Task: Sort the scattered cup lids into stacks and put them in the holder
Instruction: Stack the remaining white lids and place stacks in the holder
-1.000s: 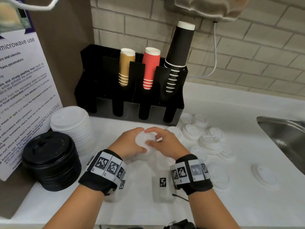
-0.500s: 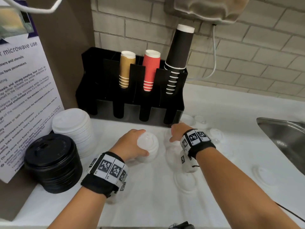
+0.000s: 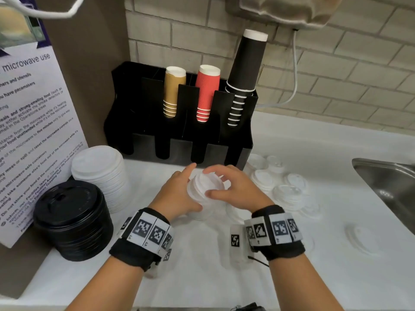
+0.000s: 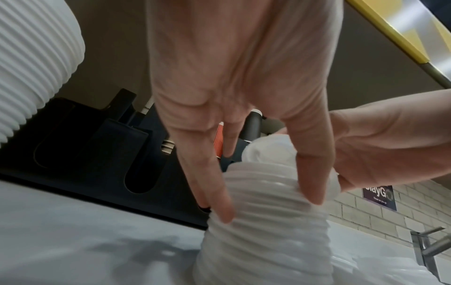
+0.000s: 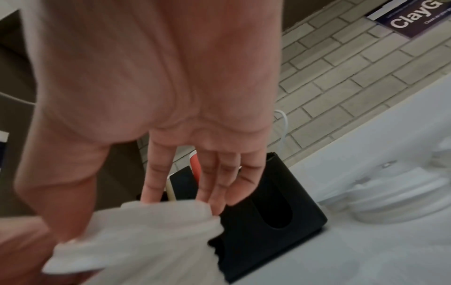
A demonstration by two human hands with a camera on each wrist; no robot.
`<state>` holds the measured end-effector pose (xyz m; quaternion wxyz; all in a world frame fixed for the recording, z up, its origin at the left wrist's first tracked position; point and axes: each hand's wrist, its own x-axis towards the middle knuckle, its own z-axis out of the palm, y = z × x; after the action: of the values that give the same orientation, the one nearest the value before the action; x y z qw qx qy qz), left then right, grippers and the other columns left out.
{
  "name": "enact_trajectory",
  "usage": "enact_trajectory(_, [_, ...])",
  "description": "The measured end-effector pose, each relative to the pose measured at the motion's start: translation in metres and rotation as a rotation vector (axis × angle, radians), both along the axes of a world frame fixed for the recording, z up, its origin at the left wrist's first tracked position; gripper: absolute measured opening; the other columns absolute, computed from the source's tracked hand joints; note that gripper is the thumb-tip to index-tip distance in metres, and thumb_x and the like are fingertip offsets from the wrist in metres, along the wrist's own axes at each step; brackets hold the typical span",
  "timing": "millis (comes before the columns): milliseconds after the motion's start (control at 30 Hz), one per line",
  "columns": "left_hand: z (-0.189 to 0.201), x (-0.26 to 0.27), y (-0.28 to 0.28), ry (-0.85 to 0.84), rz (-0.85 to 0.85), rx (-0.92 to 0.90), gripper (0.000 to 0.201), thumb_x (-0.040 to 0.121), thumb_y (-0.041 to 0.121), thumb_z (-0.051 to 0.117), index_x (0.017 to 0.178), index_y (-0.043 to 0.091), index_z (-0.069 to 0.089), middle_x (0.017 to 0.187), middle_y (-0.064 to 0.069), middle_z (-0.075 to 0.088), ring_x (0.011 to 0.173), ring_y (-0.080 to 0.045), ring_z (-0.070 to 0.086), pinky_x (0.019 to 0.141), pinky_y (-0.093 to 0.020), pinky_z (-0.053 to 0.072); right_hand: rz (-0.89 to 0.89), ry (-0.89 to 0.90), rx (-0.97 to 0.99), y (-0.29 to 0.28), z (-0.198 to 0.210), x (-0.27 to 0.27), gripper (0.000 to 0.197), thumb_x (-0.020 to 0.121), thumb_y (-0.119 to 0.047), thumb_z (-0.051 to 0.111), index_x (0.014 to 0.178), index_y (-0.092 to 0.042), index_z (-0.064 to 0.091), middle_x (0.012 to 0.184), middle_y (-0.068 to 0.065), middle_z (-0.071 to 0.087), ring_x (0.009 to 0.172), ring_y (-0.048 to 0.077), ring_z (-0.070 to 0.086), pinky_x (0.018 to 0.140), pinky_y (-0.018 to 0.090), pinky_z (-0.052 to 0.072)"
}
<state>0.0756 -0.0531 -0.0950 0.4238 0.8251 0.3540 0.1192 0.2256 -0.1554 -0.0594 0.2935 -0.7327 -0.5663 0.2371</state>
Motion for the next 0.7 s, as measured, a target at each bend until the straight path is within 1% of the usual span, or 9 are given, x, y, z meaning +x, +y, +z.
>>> enact_trajectory(67, [-0.001,-0.001,0.0,-0.019,0.014,-0.014,0.116,0.065,0.015,0.086,0.153,0.03,0.013,0.113,0.006,0.046,0.099,-0.014,0.052,0.079,-0.021,0.041,-0.023,-0.022,0.012,0.001,-0.005,-0.004,0.046,0.076,-0.027,0.078,0.116,-0.039,0.06,0.116,-0.001,0.052,0.104,0.012,0.048,0.089,0.021,0.037])
enact_trajectory(167, [-0.002,-0.001,0.001,-0.033,0.028,-0.027,0.119,0.065,0.012,0.086,0.154,0.03,0.009,0.108,0.008,0.048,0.091,-0.008,0.054,0.067,-0.013,0.039,-0.03,-0.082,0.019,0.006,-0.008,-0.01,0.049,0.074,-0.029,0.079,0.12,-0.035,0.062,0.112,-0.001,0.048,0.108,0.014,0.045,0.092,0.022,0.035])
enact_trajectory(233, [-0.002,-0.001,0.0,-0.039,0.03,-0.031,0.119,0.065,0.01,0.085,0.154,0.03,0.009,0.107,0.009,0.048,0.09,-0.005,0.054,0.066,-0.012,0.04,-0.018,-0.121,0.004,0.01,-0.009,-0.013,0.051,0.074,-0.029,0.079,0.121,-0.034,0.062,0.112,0.002,0.048,0.111,0.016,0.043,0.094,0.023,0.036])
enact_trajectory(267, [-0.002,-0.001,0.0,-0.039,0.029,-0.032,0.119,0.065,0.01,0.085,0.154,0.03,0.009,0.108,0.008,0.048,0.091,-0.007,0.054,0.067,-0.013,0.041,-0.016,-0.132,-0.005,0.011,-0.009,-0.013,0.051,0.074,-0.029,0.079,0.122,-0.033,0.062,0.112,0.002,0.047,0.112,0.017,0.043,0.094,0.024,0.037])
enact_trajectory(400, [-0.001,-0.001,-0.002,-0.032,0.026,-0.025,0.117,0.065,0.01,0.085,0.154,0.029,0.011,0.115,0.004,0.048,0.1,-0.017,0.055,0.081,-0.024,0.045,-0.026,-0.166,-0.018,0.012,-0.01,-0.016,0.052,0.073,-0.03,0.079,0.122,-0.034,0.062,0.113,0.0,0.046,0.111,0.019,0.045,0.097,0.029,0.041])
enact_trajectory(533, [0.0,-0.001,-0.003,-0.03,0.029,-0.023,0.115,0.066,0.01,0.084,0.153,0.029,0.011,0.115,0.004,0.048,0.1,-0.016,0.054,0.082,-0.026,0.045,-0.016,-0.146,-0.034,0.015,-0.009,-0.017,0.05,0.074,-0.028,0.078,0.121,-0.034,0.062,0.116,0.001,0.044,0.106,0.016,0.049,0.09,0.022,0.04])
enact_trajectory(600, [0.001,-0.001,-0.004,-0.025,0.036,-0.028,0.114,0.066,0.01,0.084,0.153,0.028,0.013,0.117,0.003,0.047,0.103,-0.018,0.053,0.084,-0.028,0.046,-0.012,-0.126,-0.043,0.015,-0.009,-0.017,0.05,0.074,-0.027,0.078,0.121,-0.033,0.062,0.115,0.002,0.044,0.105,0.016,0.049,0.088,0.021,0.039])
enact_trajectory(667, [0.003,-0.001,-0.006,-0.002,0.039,-0.014,0.106,0.066,0.011,0.084,0.151,0.025,0.022,0.12,0.001,0.047,0.109,-0.021,0.053,0.089,-0.03,0.046,-0.01,-0.11,-0.043,0.014,-0.011,-0.016,0.051,0.075,-0.027,0.079,0.122,-0.032,0.062,0.114,0.001,0.044,0.104,0.015,0.048,0.089,0.021,0.039])
enact_trajectory(700, [0.004,-0.001,-0.007,0.015,0.037,0.005,0.097,0.066,0.013,0.084,0.147,0.023,0.031,0.119,0.0,0.048,0.11,-0.022,0.053,0.089,-0.03,0.046,-0.012,-0.098,-0.039,0.012,-0.013,-0.015,0.052,0.075,-0.028,0.08,0.123,-0.03,0.062,0.113,0.0,0.044,0.104,0.015,0.048,0.09,0.022,0.04])
